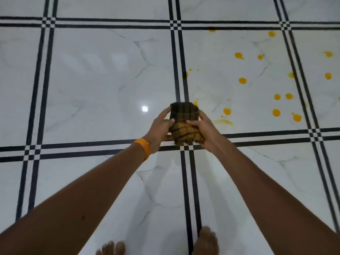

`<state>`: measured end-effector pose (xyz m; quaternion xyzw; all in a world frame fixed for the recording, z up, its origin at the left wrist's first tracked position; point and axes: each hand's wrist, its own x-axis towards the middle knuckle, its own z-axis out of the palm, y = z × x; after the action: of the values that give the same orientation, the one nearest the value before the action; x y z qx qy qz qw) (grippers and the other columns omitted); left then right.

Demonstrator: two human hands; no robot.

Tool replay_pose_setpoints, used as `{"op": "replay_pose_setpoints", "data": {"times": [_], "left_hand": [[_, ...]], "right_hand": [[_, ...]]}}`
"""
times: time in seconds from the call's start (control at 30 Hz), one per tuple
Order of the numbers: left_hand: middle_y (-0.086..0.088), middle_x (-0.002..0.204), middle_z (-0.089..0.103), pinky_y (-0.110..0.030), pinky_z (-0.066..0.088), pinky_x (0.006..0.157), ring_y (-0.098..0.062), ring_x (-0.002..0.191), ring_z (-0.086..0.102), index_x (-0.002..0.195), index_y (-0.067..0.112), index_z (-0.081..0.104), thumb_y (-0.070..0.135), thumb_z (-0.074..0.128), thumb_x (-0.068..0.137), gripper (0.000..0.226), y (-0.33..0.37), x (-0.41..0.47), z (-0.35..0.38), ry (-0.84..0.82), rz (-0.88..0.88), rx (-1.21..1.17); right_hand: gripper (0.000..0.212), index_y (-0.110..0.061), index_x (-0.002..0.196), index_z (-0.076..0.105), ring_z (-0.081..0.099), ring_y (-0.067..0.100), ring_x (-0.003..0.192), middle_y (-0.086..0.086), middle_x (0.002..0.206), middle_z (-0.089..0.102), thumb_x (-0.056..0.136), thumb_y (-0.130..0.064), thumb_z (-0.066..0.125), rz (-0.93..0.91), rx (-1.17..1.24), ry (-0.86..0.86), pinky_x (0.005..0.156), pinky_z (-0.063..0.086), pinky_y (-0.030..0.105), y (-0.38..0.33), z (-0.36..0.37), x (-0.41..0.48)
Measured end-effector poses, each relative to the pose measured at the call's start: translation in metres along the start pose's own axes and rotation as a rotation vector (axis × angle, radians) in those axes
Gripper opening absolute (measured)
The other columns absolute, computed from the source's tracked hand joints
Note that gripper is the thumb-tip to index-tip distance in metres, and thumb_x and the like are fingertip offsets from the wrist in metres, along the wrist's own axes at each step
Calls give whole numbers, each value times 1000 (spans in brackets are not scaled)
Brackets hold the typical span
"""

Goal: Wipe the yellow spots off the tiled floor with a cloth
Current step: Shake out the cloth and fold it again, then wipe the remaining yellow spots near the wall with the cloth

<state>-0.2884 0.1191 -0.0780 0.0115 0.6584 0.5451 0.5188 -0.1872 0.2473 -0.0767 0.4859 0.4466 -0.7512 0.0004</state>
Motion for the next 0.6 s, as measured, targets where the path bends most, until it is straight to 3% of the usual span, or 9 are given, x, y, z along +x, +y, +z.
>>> {"op": "replay_pose_setpoints", "data": {"times": [0.1,0.2,0.3,0.4,0.5,0.6], "left_hand": [[-2,132,60,-34,54,91,-23,121,59,151,34,37,18,42,107,46,-12,32,-15,-36,31,72],[-9,156,40,-44,32,116,-31,142,38,153,18,35,37,46,105,52,-45,66,-37,235,-2,463],[-13,155,40,-51,31,115,-34,144,32,149,9,40,37,47,103,54,-64,93,-62,487,190,960],[-15,161,30,-53,22,122,-34,151,22,151,8,38,31,44,103,53,-65,127,-81,436,550,1320],[-13,167,14,-53,10,125,-31,155,7,157,9,26,31,40,105,58,-51,163,-95,352,644,1455],[-13,168,9,-53,7,125,-30,156,3,158,6,21,34,38,105,63,-33,198,-107,366,696,1495]], "right_hand": [[50,-27,139,53,73,28,93,16,116,72,95,-6,64,-64,-44,34,67,59,35,11,-10,32],[61,-21,145,46,60,24,115,8,131,59,91,-33,73,-107,-597,337,95,51,38,49,-22,52],[53,-10,142,50,50,33,130,16,139,54,95,-31,65,-463,-1100,546,106,45,48,74,-15,72],[47,-3,141,52,42,36,140,19,147,50,99,-22,55,-825,-1311,429,115,36,52,69,3,108],[59,-4,157,31,17,28,155,13,165,28,106,-34,35,-864,-1554,243,127,14,46,76,16,146],[67,-10,162,13,4,21,158,8,170,10,106,-46,24,-822,-1604,316,128,5,43,96,15,165]]}}
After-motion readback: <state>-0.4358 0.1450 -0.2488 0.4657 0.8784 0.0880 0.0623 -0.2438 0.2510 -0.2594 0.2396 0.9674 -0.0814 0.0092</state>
